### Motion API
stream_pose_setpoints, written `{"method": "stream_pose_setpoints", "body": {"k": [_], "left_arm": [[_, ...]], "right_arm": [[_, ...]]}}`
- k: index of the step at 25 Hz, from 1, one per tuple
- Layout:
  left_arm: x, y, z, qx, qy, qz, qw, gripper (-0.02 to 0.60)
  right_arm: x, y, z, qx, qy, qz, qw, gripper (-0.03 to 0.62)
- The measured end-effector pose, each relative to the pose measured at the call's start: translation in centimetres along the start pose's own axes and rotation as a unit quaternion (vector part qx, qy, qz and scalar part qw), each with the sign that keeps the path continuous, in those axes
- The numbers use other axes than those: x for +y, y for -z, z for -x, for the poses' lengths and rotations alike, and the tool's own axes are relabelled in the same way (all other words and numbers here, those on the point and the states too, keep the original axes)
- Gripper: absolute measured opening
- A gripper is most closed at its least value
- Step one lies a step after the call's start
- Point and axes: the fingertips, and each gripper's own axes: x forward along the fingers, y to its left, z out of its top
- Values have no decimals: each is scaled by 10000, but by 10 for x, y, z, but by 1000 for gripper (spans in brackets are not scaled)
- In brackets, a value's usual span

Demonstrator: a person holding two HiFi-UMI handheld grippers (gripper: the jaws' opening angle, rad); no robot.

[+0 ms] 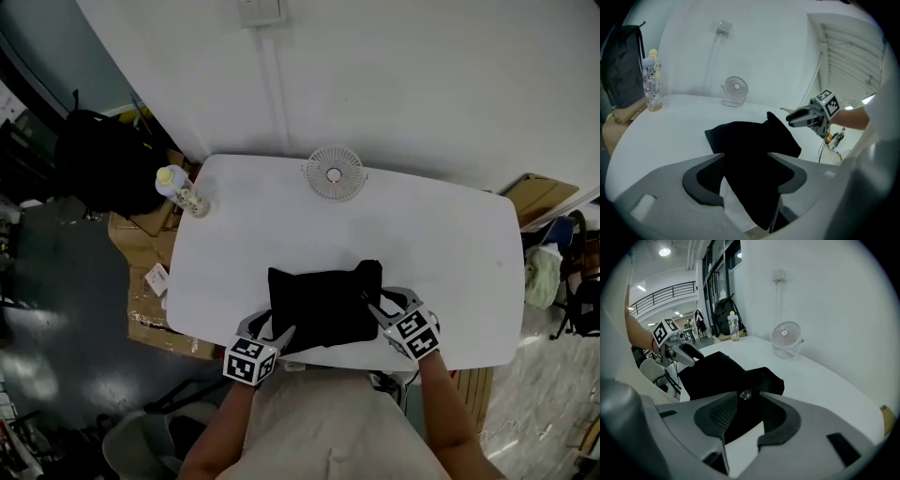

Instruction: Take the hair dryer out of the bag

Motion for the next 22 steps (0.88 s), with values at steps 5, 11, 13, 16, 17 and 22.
{"method": "stream_pose_setpoints", "body": {"k": [5,11,13,16,17,22], "left_arm": [[7,5,-10,105,-59,208,9997,299],[13,4,-10,75,37,472,9989,299],[14,3,-6,28,44,533,9986,288],[15,2,-1,0,90,573,9983,254],[15,2,0,0,116,585,9982,242],[15,2,2,25,182,631,9978,202]], "right_arm": [[-2,6,-8,105,-158,-40,9998,178],[-3,8,-15,83,-325,-337,9989,178],[-3,8,-16,56,-391,-364,9986,178],[-3,6,-19,39,-458,-286,9985,178],[-3,6,-20,65,-455,-194,9988,178],[1,13,-29,393,-510,705,9954,176]]}}
